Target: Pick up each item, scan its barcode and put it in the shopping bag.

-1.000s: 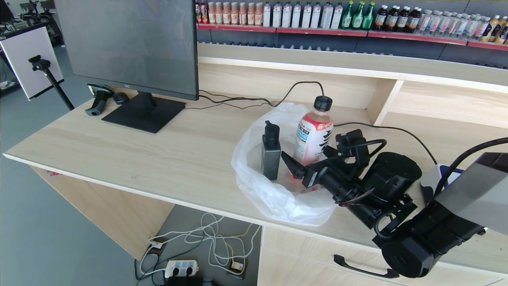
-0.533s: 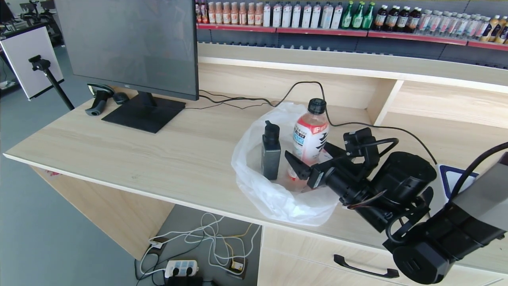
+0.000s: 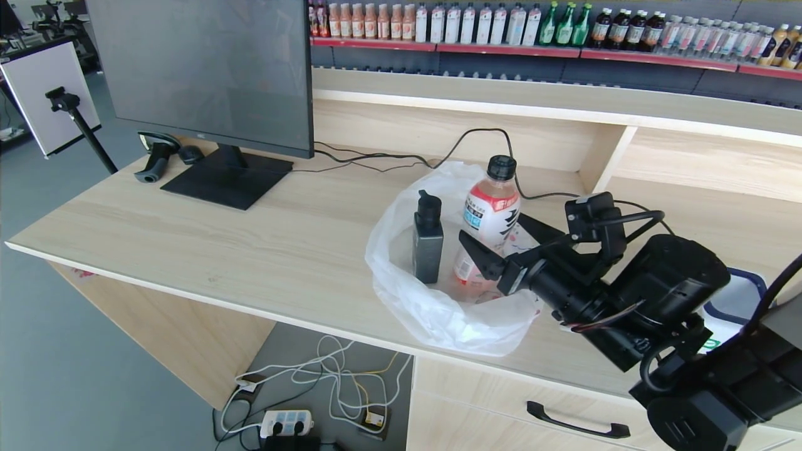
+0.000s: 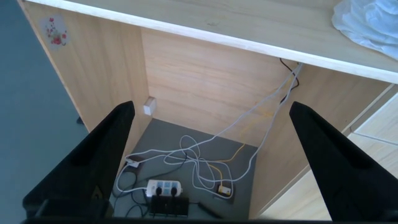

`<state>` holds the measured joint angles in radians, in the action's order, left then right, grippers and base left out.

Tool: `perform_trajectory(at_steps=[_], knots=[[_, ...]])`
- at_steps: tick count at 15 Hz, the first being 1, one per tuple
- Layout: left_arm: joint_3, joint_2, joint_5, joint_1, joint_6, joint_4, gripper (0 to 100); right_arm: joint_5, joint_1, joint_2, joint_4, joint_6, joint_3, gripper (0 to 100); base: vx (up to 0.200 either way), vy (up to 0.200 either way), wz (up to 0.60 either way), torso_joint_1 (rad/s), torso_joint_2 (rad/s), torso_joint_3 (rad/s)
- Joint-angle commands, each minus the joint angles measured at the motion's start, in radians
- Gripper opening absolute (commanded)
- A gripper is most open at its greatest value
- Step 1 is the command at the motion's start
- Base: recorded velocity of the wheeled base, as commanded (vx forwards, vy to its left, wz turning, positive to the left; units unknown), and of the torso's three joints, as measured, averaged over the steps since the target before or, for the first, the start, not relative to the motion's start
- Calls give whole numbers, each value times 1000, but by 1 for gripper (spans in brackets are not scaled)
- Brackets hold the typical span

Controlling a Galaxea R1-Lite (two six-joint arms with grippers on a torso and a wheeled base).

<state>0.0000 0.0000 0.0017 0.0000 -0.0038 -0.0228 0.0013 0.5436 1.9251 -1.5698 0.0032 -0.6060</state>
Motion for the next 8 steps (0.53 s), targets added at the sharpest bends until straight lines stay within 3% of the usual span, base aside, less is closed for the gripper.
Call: perform_trajectory(at_steps=[1, 6, 8], knots=[[0, 2, 0, 0, -1, 0, 100, 0, 1, -54, -1, 0, 28, 100, 0, 0, 0, 0, 0, 0], [0, 2, 0, 0, -2, 0, 100, 0, 1, -169, -1, -2, 146, 100, 0, 0, 0, 0, 0, 0], [0, 2, 0, 0, -4, 0, 100, 2, -2, -258, -1, -5, 273, 100, 0, 0, 0, 0, 0, 0]])
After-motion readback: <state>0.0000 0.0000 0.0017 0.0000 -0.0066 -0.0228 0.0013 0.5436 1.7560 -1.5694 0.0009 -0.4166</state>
